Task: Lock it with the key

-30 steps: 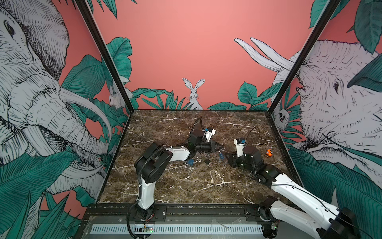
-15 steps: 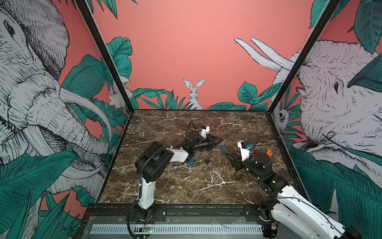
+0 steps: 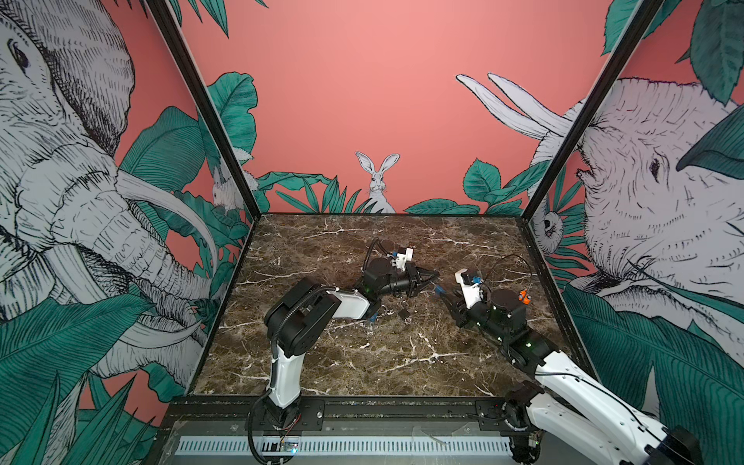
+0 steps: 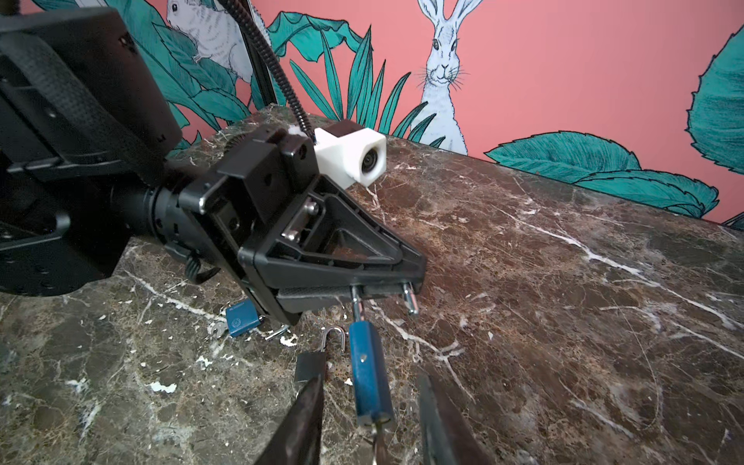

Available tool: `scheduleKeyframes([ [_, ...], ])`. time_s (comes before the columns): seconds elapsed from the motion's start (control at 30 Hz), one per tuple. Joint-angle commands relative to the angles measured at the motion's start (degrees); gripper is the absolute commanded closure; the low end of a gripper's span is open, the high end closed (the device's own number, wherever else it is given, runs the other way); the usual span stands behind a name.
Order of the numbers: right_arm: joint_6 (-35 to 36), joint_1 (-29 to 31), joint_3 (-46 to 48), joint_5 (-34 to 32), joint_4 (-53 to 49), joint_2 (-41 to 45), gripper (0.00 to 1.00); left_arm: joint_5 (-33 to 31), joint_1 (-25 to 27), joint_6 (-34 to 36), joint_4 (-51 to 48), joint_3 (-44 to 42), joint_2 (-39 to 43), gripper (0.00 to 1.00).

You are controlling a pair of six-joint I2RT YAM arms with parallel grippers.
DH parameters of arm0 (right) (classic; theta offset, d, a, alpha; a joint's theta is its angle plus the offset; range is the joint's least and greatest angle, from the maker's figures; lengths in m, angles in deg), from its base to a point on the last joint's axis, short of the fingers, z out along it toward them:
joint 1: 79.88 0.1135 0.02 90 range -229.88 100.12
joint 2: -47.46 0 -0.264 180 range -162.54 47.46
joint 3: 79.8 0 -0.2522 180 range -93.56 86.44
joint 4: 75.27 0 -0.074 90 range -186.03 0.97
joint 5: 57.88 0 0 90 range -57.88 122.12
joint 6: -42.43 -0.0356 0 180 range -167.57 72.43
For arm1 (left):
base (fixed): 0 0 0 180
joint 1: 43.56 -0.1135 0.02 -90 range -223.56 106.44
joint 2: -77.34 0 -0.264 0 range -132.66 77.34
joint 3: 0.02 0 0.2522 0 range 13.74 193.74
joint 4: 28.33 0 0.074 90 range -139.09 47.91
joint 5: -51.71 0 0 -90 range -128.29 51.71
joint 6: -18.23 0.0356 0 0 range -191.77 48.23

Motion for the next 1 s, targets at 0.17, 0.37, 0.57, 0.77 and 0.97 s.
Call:
scheduleKeyframes([
  [0.17, -0.88, -0.08, -1.50, 2.50, 3.90, -3.71, 0.67, 1.55, 0.13, -1.62, 4.02, 1.43, 2.38, 1.00],
  [0.37, -1.95, -0.05, -2.21, 2.89, 5.66, -5.74, 0.75, 2.23, 0.11, -0.31, 2.23, 1.84, 3.70, 1.00],
  [0.57, -3.86, -0.06, -2.25, 2.49, 7.00, -5.96, 1.00, 3.61, 0.13, -0.50, 3.28, 2.22, 2.90, 1.00],
  [0.77, -8.94, -0.76, -4.15, 3.09, 0.90, -4.59, 1.00, 6.02, -1.38, 4.89, 1.92, 2.67, 2.04, 0.17],
  [0.97, -18.60, -2.51, -10.02, 10.26, -14.42, -2.57, 1.00, 3.20, -5.59, 30.99, -23.98, 4.98, 9.38, 0.03],
])
